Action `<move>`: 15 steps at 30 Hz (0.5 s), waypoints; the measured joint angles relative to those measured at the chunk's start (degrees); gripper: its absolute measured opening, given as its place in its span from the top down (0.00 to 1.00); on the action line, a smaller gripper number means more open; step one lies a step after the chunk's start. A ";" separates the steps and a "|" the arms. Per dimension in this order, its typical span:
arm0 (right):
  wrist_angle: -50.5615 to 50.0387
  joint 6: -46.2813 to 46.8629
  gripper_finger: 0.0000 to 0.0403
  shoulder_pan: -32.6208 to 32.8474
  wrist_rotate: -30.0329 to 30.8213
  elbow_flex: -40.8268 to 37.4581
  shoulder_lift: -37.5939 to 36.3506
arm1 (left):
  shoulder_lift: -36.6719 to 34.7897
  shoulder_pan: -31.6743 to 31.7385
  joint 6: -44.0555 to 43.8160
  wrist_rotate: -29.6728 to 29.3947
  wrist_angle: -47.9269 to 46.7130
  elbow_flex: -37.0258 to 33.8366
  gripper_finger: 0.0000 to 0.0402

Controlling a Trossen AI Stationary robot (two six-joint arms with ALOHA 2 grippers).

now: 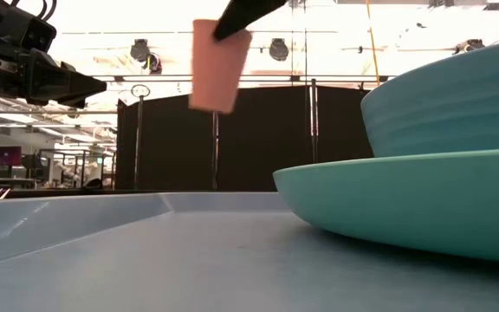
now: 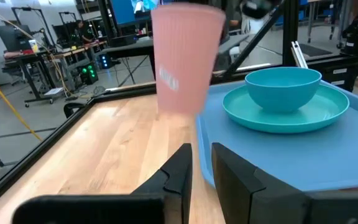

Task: Set up tray
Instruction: Put the pink cup on the blue serving tray at the top right of the light blue plate

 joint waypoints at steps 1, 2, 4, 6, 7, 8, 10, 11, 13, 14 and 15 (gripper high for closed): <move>-1.78 1.17 1.00 0.64 1.15 0.00 -1.08 | 0.02 0.00 0.00 -0.02 0.00 0.00 0.83; -3.58 2.50 1.00 1.27 2.53 0.00 -2.11 | 0.00 0.00 0.00 -0.02 -0.03 0.00 0.83; -6.30 5.07 1.00 2.54 5.01 0.00 -3.98 | 0.02 0.00 0.00 -0.01 -0.02 0.00 0.83; -9.18 8.23 1.00 3.94 7.34 0.00 -5.76 | 0.00 0.00 0.00 -0.02 0.00 0.00 0.83; -10.66 10.10 1.00 4.57 8.72 0.00 -6.53 | 0.01 0.00 0.00 -0.02 -0.04 0.00 0.83; -11.83 12.15 1.00 5.26 9.97 0.00 -7.12 | 0.02 0.00 0.00 -0.01 -0.03 0.00 0.83; -15.16 16.60 1.00 6.61 12.48 0.04 -7.98 | 0.01 0.00 0.00 -0.02 0.01 0.00 0.83; -17.25 19.18 1.00 7.34 13.89 0.03 -8.20 | 0.02 0.00 0.00 -0.02 -0.02 0.00 0.83; -21.26 24.89 1.00 8.61 15.95 0.02 -8.41 | 0.00 0.00 0.00 -0.02 0.00 0.00 0.83; -23.39 28.22 1.00 9.22 16.45 0.02 -8.43 | 0.02 0.00 0.00 -0.02 0.00 0.00 0.83; -25.70 31.47 1.00 9.88 16.93 0.02 -8.43 | 0.02 0.00 0.00 -0.02 0.00 0.00 0.83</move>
